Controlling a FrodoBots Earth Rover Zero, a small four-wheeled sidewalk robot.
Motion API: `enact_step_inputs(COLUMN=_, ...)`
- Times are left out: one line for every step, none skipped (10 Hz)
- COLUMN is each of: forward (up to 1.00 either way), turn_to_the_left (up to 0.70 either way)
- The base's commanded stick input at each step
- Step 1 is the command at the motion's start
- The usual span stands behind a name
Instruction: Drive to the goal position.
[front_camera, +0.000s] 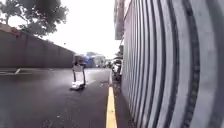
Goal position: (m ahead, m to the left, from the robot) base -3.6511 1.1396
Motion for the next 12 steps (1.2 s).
enact_step_inputs(forward=0.00, turn_to_the_left=0.24)
enact_step_inputs(forward=0.00, turn_to_the_left=0.24)
enact_step_inputs(forward=0.00, turn_to_the_left=0.25)
enact_step_inputs(forward=0.00, turn_to_the_left=0.24)
enact_step_inputs(forward=0.00, turn_to_the_left=0.25)
enact_step_inputs(forward=0.00, turn_to_the_left=0.24)
enact_step_inputs(forward=0.00, turn_to_the_left=0.24)
enact_step_inputs(forward=0.00, turn_to_the_left=0.24)
enact_step_inputs(forward=0.00, turn_to_the_left=0.24)
enact_step_inputs(forward=0.00, turn_to_the_left=0.26)
enact_step_inputs(forward=0.00, turn_to_the_left=0.25)
enact_step_inputs(forward=0.00, turn_to_the_left=0.25)
